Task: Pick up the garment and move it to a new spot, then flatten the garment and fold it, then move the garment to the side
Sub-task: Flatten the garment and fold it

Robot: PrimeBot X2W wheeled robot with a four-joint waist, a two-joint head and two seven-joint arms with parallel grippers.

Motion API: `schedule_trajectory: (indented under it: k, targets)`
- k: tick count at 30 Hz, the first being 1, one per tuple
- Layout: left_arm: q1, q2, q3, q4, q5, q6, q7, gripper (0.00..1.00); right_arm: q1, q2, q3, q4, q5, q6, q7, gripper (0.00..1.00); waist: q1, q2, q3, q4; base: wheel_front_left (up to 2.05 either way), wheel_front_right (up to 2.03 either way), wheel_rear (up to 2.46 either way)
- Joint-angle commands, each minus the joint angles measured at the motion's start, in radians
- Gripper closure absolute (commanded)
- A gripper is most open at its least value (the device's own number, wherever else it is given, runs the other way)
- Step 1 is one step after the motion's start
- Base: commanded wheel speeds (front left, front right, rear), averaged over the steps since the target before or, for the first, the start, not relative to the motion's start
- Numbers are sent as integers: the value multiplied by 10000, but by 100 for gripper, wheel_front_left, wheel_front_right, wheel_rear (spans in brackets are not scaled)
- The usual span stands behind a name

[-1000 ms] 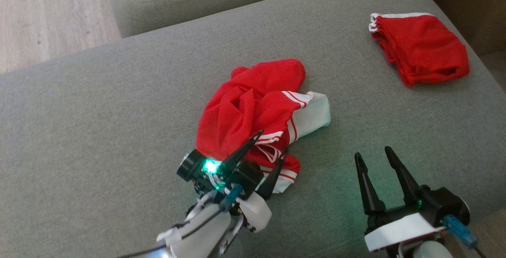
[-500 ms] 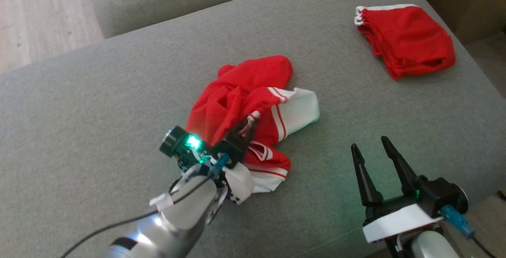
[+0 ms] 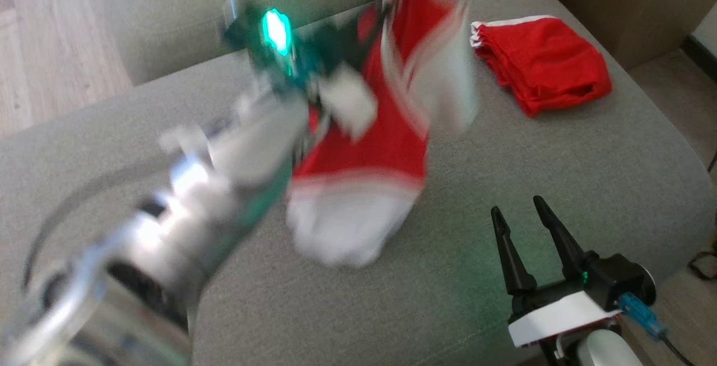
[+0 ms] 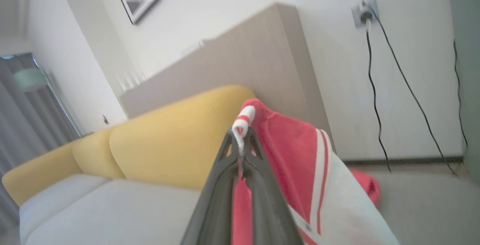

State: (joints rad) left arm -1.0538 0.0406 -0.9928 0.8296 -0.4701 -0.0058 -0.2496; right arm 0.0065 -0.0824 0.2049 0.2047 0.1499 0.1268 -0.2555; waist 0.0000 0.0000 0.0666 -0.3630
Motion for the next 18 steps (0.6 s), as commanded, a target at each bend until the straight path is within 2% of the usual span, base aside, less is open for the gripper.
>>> schedule_trajectory:
  k: [1,5,8,13,14,18]
  targets:
    - [-1263,97,727,-486,-197,-86,-114,100,-232,-25,229,-286,93,39,-63,0,0,0,-134,-41,0,0,0]
    - [-2645,100,2086,-1187,-870,-457,-118,100,-130,-82,-17,-486,4,39,-63,0,0,0,-210,224,0,0,0]
    - [-2473,310,2775,-1066,-1807,-858,-53,100,-10,-66,-336,-786,-128,39,-63,0,0,0,-367,636,0,0,0]
    - [134,1053,2518,-859,-2446,-1062,117,100,198,-12,-614,-1063,-231,39,-63,0,0,0,-416,1310,0,0,0]
    - [134,1053,2518,-859,-2446,-1062,117,100,198,-12,-614,-1063,-231,39,-63,0,0,0,-416,1310,0,0,0]
    - [2601,1832,2672,-765,-2960,-1044,11,100,281,35,-778,-1171,-282,39,-63,0,0,0,-308,1755,0,0,0]
